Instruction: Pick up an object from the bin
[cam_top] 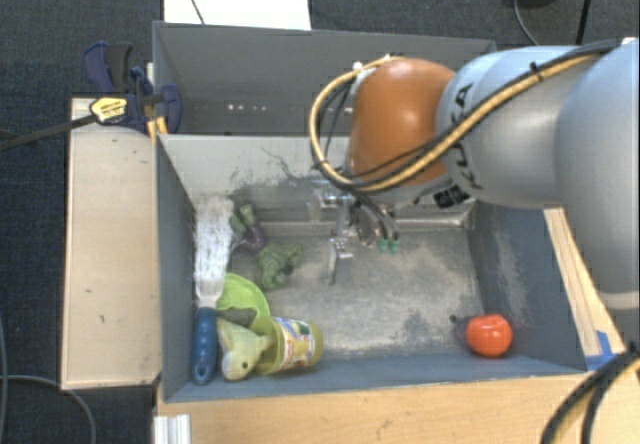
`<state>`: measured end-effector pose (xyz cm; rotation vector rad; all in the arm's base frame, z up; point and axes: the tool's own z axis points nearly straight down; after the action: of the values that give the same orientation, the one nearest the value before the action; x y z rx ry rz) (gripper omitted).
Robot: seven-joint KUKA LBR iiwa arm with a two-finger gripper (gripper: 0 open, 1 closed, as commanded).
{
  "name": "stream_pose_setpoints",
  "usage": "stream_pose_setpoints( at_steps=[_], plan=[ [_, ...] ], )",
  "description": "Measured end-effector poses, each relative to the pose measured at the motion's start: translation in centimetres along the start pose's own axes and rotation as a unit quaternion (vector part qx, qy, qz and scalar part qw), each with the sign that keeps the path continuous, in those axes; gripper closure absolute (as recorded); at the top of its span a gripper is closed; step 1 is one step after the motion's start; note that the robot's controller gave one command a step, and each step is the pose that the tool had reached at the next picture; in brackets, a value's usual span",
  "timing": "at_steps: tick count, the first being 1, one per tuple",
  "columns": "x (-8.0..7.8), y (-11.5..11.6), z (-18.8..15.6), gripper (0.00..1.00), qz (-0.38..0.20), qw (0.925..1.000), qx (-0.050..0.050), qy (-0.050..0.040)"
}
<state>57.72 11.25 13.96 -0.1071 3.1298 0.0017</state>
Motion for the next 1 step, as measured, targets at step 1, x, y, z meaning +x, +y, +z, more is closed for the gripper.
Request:
stream_pose_setpoints(
  at_steps=[1],
  plan=[
    [1.70,2.72,3.67,0.00,-0.051,0.9987,0.000,0.0054]
  ],
)
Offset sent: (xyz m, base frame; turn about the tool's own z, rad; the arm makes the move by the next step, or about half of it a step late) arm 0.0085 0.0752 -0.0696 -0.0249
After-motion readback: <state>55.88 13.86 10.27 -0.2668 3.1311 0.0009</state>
